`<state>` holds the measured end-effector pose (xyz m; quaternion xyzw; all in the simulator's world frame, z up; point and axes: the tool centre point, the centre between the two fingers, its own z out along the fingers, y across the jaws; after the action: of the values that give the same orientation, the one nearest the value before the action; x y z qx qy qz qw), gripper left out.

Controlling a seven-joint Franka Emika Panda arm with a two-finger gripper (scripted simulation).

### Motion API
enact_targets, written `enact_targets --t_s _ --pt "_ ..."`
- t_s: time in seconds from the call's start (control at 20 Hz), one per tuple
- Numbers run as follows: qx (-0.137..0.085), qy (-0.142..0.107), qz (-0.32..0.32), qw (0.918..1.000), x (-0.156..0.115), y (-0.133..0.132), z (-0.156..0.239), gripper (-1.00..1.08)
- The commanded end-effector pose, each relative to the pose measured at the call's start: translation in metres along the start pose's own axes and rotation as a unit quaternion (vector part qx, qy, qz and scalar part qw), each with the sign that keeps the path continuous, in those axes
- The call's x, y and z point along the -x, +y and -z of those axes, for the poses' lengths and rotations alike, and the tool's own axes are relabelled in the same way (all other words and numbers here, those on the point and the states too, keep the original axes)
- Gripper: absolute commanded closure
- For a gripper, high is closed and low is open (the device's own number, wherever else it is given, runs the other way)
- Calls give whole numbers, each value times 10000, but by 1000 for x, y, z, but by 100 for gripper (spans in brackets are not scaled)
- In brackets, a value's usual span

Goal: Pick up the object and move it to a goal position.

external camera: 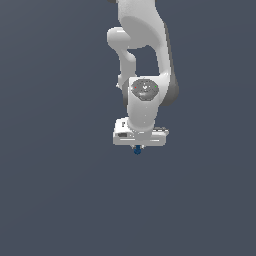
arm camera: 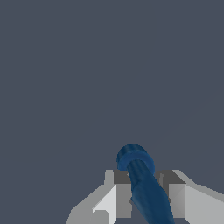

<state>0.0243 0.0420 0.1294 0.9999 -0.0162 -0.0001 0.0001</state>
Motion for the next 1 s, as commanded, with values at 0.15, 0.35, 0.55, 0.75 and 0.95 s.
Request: enact_targets --t_s 0.15,0.35,0.55,0.75,0.95 --pt "0 1 0 10000 -21 -17 50 108" --pt "0 1 0 10000 -36 -28 85 108" --pt "0 1 0 10000 -50 -38 114 108" --pt "0 1 0 10000 -62 -47 140 108" --pt "0 1 0 10000 -72 -54 161 108"
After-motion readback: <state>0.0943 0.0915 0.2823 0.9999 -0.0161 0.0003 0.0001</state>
